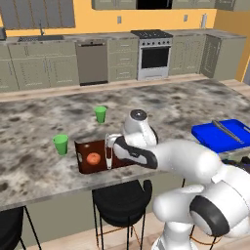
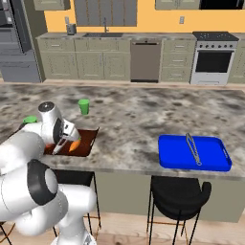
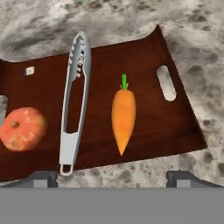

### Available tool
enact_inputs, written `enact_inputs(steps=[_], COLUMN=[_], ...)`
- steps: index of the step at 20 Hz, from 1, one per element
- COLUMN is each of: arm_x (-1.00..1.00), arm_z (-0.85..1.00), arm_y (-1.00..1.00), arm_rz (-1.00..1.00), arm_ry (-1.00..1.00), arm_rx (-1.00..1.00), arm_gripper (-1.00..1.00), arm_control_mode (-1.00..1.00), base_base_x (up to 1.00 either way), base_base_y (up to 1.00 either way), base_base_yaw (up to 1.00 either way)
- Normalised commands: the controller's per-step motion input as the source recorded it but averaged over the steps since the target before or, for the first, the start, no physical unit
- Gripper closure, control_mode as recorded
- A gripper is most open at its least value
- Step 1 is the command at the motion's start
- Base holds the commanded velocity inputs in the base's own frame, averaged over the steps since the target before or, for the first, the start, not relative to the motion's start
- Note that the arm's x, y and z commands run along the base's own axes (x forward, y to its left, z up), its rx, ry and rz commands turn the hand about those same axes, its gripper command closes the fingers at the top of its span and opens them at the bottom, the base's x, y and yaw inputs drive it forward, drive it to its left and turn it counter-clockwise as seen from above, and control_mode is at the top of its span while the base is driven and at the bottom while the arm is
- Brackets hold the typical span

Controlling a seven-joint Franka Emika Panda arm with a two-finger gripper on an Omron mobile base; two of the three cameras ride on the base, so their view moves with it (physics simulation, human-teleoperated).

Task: Gather the carrot and squash from the fridge and place them on a tray on the dining counter. Then gather the steak and fish from the fridge and place them on the other tray.

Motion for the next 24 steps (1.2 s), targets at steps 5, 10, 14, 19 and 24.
enact_inputs(steps=[5,10,14,19,24], arm_x=[-0.83,-0.97,-0.96,-0.99,-1.00], arm_z=[0.85,0.85,0.80,0.82,0.79], arm_y=[-0.05,0.00,-0.12,-0.13,-0.08], arm_rz=[-0.01,0.00,0.00,0.00,0.00], arm_ry=[-0.04,-0.13,-0.13,-0.15,-0.22], arm_rx=[0.05,0.02,0.06,0.03,0.00], arm_gripper=[-1.00,-1.00,-1.00,-1.00,-1.00], arm_control_mode=[-1.00,-1.00,-1.00,-1.00,-1.00], base_base_x=[0.00,0.00,0.00,0.00,0.00], base_base_y=[0.00,0.00,0.00,0.00,0.00], base_base_yaw=[0.00,0.00,0.00,0.00,0.00])
